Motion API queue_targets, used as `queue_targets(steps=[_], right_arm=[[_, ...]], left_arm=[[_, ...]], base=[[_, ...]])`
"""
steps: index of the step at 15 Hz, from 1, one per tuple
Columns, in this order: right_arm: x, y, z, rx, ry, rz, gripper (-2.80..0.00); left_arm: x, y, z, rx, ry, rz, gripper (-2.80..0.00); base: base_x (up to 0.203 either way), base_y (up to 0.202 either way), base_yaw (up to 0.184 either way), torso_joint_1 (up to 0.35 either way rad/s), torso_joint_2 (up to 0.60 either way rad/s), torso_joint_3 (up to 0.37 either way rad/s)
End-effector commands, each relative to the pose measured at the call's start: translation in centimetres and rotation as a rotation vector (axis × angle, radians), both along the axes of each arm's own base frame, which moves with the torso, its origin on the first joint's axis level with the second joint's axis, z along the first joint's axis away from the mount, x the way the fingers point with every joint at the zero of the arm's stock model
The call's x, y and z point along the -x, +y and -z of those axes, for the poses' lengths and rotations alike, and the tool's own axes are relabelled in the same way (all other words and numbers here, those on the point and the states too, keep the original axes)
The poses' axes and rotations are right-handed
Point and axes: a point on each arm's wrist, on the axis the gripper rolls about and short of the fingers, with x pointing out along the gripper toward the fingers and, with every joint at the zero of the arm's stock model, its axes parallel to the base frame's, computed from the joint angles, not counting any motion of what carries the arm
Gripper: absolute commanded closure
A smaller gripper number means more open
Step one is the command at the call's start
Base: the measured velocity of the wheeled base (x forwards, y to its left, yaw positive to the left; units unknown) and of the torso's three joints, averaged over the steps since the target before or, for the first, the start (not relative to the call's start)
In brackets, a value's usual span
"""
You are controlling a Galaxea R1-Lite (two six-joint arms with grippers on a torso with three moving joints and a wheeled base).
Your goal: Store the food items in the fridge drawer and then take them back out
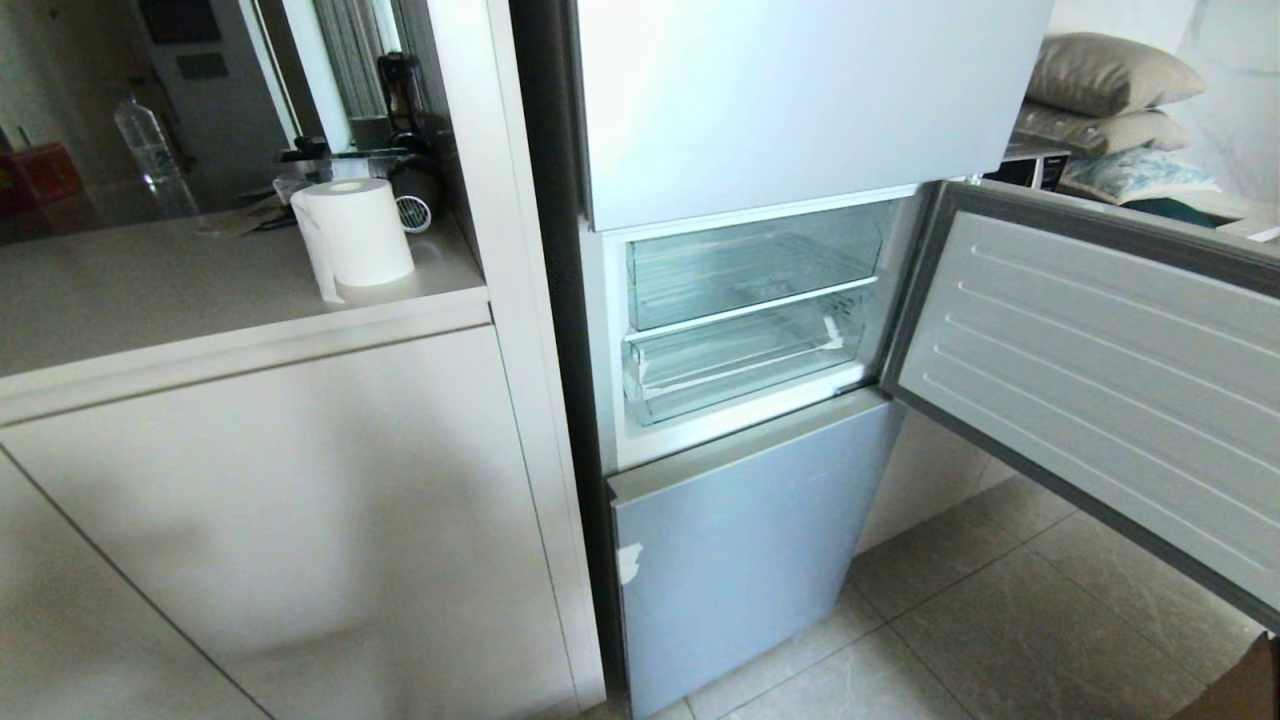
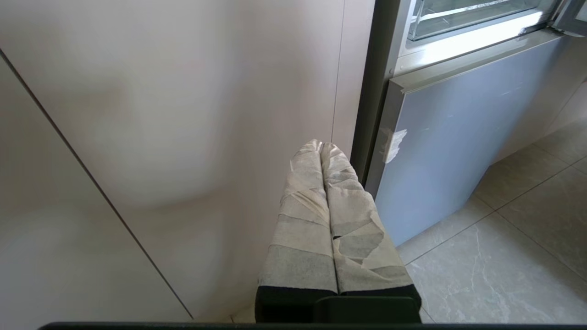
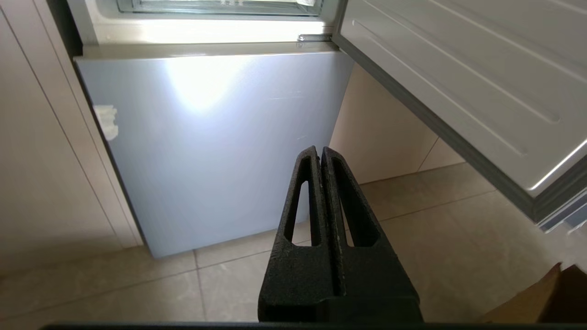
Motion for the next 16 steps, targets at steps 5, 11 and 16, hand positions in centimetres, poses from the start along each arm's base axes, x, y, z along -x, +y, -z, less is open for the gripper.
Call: queue_targets(steps=[5,11,16], right_arm=[[0.4,-0.1,-1.5,-0.165,-0.033,0.069,0.00],[-1.9,-0.1,-12.7,-0.500,-0.034,0.155,0.00],[-9.1,-3.9,-15.9,-0.713,-0.149,0.415,0.00]], left_arm=[[0.0,0.0,0.0,0.000,0.000,-0.001,0.00],[0.0,0.0,0.0,-0.001,0.000,-0.001,0.00],[0.0,0.0,0.0,0.000,0.000,-0.001,0.00]], base=[[0.000,0.000,0.000,0.000,0.00,0.000],[0.000,0.000,0.000,0.000,0.00,0.000],[0.000,0.000,0.000,0.000,0.00,0.000]])
